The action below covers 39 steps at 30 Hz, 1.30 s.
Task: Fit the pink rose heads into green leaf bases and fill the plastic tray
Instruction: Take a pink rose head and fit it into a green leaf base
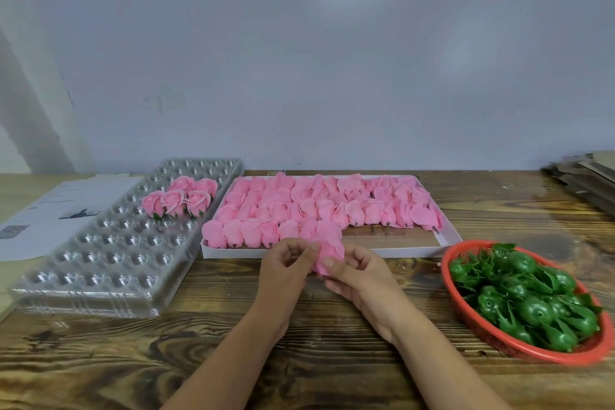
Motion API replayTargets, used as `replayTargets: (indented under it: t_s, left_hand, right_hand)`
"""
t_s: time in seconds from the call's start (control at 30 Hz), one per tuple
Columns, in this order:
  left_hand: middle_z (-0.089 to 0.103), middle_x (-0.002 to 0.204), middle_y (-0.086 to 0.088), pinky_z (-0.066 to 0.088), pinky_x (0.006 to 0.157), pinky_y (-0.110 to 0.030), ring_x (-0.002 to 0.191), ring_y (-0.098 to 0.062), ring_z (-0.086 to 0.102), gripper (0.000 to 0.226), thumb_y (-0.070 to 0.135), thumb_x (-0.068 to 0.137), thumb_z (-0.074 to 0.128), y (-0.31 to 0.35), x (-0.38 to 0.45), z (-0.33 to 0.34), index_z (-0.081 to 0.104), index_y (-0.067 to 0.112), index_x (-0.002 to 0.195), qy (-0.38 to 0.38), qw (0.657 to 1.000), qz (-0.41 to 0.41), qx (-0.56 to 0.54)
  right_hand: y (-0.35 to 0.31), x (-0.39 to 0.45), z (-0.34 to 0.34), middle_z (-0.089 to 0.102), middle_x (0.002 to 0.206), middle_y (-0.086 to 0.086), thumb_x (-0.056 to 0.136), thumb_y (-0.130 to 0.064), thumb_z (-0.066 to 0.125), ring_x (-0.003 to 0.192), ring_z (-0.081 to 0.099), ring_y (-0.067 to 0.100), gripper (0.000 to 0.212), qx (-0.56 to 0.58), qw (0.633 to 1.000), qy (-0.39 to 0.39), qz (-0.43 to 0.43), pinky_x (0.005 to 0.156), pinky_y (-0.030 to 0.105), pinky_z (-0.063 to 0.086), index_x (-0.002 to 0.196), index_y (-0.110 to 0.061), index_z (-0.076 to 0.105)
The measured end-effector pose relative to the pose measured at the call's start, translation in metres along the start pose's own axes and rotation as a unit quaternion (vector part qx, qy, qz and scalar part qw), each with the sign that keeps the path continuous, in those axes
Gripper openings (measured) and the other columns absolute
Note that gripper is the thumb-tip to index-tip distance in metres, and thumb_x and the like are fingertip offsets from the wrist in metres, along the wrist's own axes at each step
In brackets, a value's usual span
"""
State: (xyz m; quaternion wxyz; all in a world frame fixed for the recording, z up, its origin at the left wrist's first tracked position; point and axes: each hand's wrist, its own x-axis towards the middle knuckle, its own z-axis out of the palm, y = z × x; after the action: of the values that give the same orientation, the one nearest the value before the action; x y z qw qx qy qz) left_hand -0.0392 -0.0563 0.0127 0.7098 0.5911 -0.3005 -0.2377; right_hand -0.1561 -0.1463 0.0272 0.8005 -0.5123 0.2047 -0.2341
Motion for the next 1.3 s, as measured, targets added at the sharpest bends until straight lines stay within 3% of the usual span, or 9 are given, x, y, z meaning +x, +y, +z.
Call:
replayTargets:
  t_s: [0.13,0.2,0.33,0.47,0.63,0.77,0.97,1.13,1.3]
  left_hand:
    - [0.071,0.083,0.000,0.049,0.062,-0.017,0.075,-0.008,0.063,0.017,0.028,0.087,0.076,0.001,-0.002,0.000,0.070,0.012,0.093,-0.005,1.000,-0.023,0.003]
    - [0.072,0.098,0.001,0.051,0.068,-0.024,0.086,-0.012,0.065,0.041,0.045,0.078,0.077,0.002,-0.001,0.000,0.068,0.020,0.109,-0.009,0.998,-0.065,0.006]
    - [0.071,0.124,0.005,0.054,0.085,-0.029,0.109,-0.015,0.068,0.063,0.066,0.076,0.077,0.005,0.001,-0.008,0.063,0.034,0.129,-0.132,0.986,-0.099,0.013]
    - [0.074,0.119,0.004,0.052,0.086,-0.025,0.105,-0.009,0.067,0.046,0.063,0.077,0.076,0.010,-0.006,-0.008,0.073,0.038,0.115,-0.219,0.971,-0.086,0.040]
    - [0.070,0.129,-0.008,0.052,0.095,-0.026,0.122,-0.020,0.064,0.055,0.049,0.086,0.077,0.010,-0.006,-0.007,0.066,0.020,0.131,-0.244,0.967,-0.065,0.015]
    - [0.068,0.133,-0.001,0.047,0.109,-0.039,0.129,-0.020,0.061,0.055,0.048,0.082,0.082,0.011,-0.006,-0.005,0.066,0.029,0.131,-0.223,0.972,-0.076,0.004]
    - [0.070,0.130,0.005,0.054,0.104,-0.042,0.122,-0.017,0.065,0.067,0.045,0.072,0.088,0.010,-0.004,-0.006,0.065,0.027,0.132,-0.153,0.981,-0.120,-0.015]
    - [0.074,0.120,-0.005,0.055,0.093,-0.034,0.110,-0.019,0.068,0.026,0.034,0.090,0.075,0.016,-0.006,-0.008,0.077,0.023,0.114,-0.178,0.974,-0.123,-0.068]
    - [0.075,0.111,-0.006,0.054,0.076,-0.026,0.095,-0.013,0.068,0.024,0.025,0.087,0.071,0.017,-0.005,-0.010,0.079,0.020,0.109,-0.150,0.972,-0.141,-0.116]
  right_hand:
    - [0.000,-0.001,0.001,0.077,0.098,0.006,0.069,-0.022,0.082,0.090,0.072,0.013,0.043,-0.023,1.000,0.008,-0.009,0.073,0.022,0.056,0.109,-0.012,0.070]
    - [0.000,-0.001,-0.001,0.076,0.100,0.007,0.074,-0.018,0.081,0.092,0.071,0.014,0.034,-0.031,0.999,0.012,-0.019,0.074,0.024,0.056,0.106,-0.015,0.072]
    - [-0.002,0.000,-0.004,0.075,0.108,0.009,0.071,-0.020,0.084,0.100,0.071,0.022,0.040,-0.029,0.999,0.003,-0.042,0.080,0.031,0.056,0.110,-0.017,0.074]
    - [-0.001,-0.002,-0.005,0.075,0.108,0.010,0.070,-0.015,0.086,0.102,0.071,0.030,0.039,-0.069,0.996,-0.014,-0.058,0.089,0.045,0.057,0.107,-0.020,0.074]
    - [0.001,-0.002,-0.002,0.076,0.094,0.006,0.074,0.000,0.083,0.085,0.072,0.019,0.037,-0.146,0.984,0.027,-0.103,0.068,0.027,0.058,0.106,-0.014,0.068]
    - [0.004,0.000,-0.002,0.075,0.094,0.000,0.071,-0.009,0.087,0.085,0.070,0.014,0.039,-0.203,0.967,0.061,-0.138,0.069,0.022,0.055,0.104,-0.019,0.068]
    - [0.010,0.003,-0.005,0.074,0.093,-0.004,0.070,-0.029,0.086,0.087,0.069,0.016,0.037,-0.229,0.957,0.099,-0.149,0.074,0.027,0.057,0.101,-0.022,0.068]
    - [0.004,0.000,-0.006,0.076,0.097,-0.006,0.073,-0.031,0.087,0.087,0.071,0.010,0.036,-0.189,0.968,0.089,-0.138,0.072,0.020,0.056,0.104,-0.023,0.070]
    - [-0.001,-0.005,-0.003,0.077,0.091,-0.002,0.064,-0.035,0.085,0.077,0.071,0.008,0.039,-0.140,0.981,0.055,-0.119,0.057,0.018,0.051,0.100,-0.023,0.073]
